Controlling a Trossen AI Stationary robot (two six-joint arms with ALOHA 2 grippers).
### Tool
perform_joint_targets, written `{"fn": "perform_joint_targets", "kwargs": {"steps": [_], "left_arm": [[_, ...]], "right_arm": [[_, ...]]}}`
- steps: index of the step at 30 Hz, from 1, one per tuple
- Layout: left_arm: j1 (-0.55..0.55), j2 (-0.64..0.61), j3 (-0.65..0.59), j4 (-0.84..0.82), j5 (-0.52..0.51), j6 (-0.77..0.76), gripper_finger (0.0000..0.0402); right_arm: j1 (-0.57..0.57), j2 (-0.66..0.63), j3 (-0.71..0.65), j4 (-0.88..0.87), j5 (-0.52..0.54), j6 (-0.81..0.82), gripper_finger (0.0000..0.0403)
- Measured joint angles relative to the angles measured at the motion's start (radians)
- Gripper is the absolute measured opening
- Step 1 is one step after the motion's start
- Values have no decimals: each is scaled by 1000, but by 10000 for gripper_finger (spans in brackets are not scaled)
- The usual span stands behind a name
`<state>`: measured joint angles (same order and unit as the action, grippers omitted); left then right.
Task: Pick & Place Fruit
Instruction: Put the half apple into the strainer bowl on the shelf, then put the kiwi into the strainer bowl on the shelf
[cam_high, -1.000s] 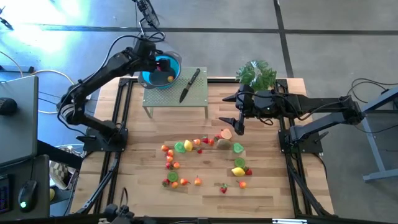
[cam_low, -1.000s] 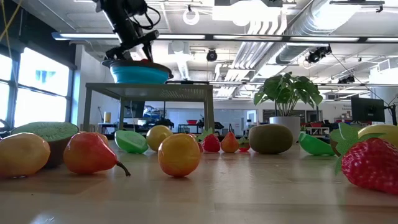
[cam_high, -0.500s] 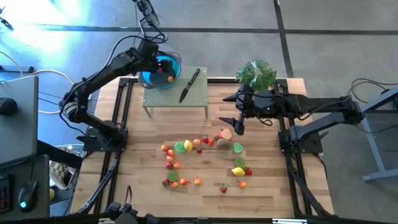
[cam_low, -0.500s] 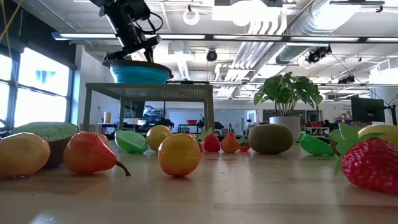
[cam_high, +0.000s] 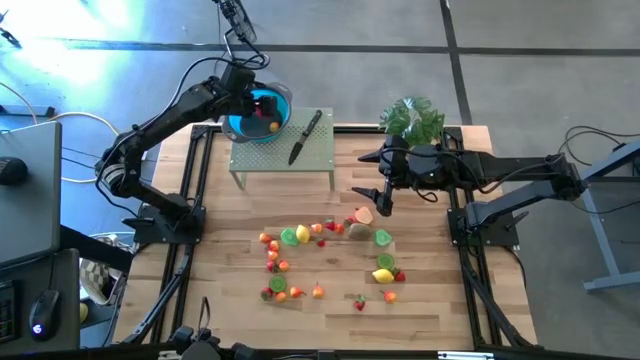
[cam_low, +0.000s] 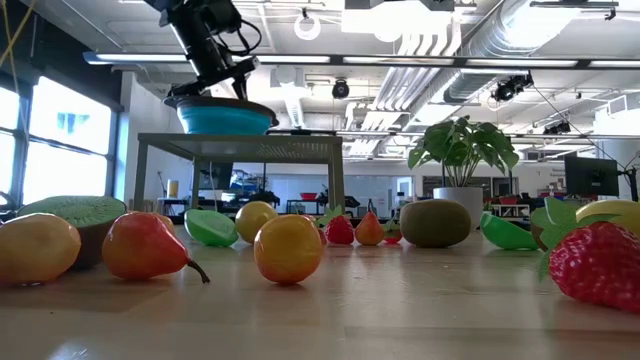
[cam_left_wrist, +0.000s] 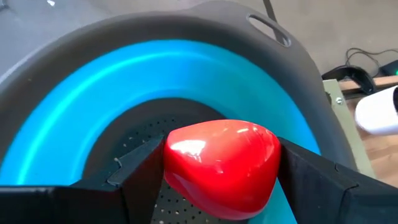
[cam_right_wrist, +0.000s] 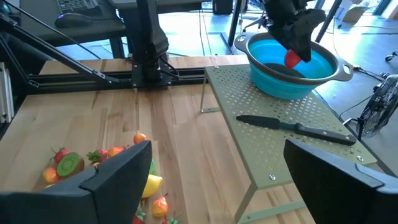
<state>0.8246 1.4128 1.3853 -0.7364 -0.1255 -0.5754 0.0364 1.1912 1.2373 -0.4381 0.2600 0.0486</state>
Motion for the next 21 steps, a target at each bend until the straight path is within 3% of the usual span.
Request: {"fn": "perform_joint_targets", "kwargs": {"steps": [4,12,18,21], "left_arm": [[0,0,0,0,6,-1,281],[0,0,0,1,6,-9,352],[0,0,0,1,13,-71,360],[0,-1,0,2,72,-36,360]], "right_arm": [[0,0,0,0,0,0,358],[0,0,0,0,0,-18,358],[0,0,0,0,0,-19,358],[0,0,0,0,0,-16,358]]}}
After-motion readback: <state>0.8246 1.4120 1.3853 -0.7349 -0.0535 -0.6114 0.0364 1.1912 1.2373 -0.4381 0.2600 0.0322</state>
